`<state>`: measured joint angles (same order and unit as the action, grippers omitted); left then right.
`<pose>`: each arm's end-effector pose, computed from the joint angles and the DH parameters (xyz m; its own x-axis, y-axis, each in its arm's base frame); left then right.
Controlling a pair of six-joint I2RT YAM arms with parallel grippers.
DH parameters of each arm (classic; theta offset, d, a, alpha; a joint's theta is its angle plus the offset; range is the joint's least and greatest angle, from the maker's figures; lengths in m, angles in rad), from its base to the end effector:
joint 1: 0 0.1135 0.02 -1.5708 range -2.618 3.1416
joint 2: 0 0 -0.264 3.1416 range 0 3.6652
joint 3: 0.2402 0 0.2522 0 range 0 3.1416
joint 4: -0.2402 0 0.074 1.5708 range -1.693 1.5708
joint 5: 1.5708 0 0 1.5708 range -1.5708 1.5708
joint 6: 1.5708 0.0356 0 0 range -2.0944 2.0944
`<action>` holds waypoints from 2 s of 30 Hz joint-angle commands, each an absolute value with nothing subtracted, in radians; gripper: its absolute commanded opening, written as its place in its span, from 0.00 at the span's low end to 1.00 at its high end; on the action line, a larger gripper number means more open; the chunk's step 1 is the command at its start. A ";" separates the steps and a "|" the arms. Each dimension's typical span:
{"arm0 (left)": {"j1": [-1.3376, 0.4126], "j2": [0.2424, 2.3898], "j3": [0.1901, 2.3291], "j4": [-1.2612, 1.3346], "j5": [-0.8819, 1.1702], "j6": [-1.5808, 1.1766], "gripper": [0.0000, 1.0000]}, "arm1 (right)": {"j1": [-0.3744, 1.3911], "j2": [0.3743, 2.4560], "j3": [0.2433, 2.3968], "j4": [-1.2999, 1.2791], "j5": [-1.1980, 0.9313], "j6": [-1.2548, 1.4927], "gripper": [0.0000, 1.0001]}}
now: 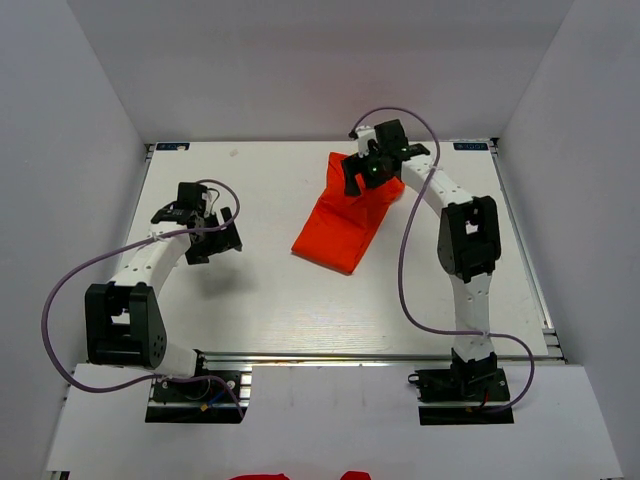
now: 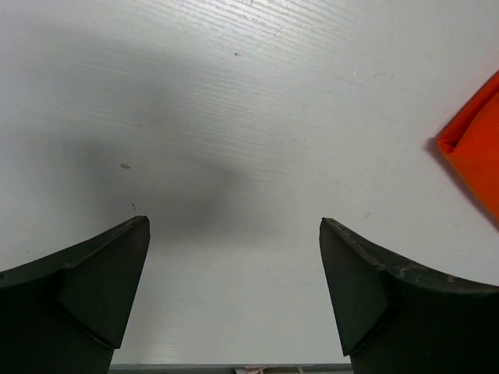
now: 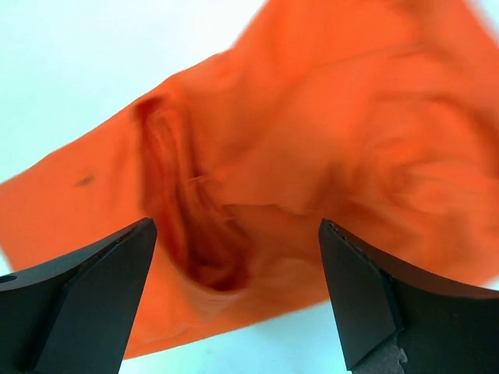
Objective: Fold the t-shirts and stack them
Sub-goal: Fold the folded rectangular tshirt in 1/3 of the way, then grab one side of the 2/3 rectangular tshirt with right arm
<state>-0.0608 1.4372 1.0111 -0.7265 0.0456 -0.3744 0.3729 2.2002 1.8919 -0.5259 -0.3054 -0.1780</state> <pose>0.2766 -0.0185 0.2284 -0.8779 -0.3126 -0.3627 -0.2599 0.9473 -0.1873 0.4613 0.1920 0.2298 -0.5841 -0.4098 -0.7006 -0.6492 0.7540 0.1003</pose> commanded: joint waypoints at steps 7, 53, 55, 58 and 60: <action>-0.066 1.405 1.054 -0.693 0.083 -0.362 1.00 | 0.380 2.031 1.819 -0.528 -0.305 -0.232 0.90; -0.075 1.220 0.994 -0.710 0.141 -0.377 1.00 | 0.621 1.717 1.283 -0.308 -0.222 -0.368 0.90; -0.075 1.198 0.982 -0.719 0.127 -0.377 1.00 | 0.644 1.710 1.227 -0.263 -0.227 -0.405 0.90; -0.075 1.177 0.960 -0.729 0.127 -0.377 1.00 | 0.716 1.732 1.206 -0.241 -0.157 -0.420 0.90; -0.075 1.157 0.948 -0.729 0.118 -0.386 1.00 | 0.742 1.768 1.218 -0.235 -0.120 -0.417 0.90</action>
<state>-0.0723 1.1893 0.9741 -0.7040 0.1406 -0.3691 0.7052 1.7416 1.2087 -0.3065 -0.1970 -0.3828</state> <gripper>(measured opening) 0.996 0.904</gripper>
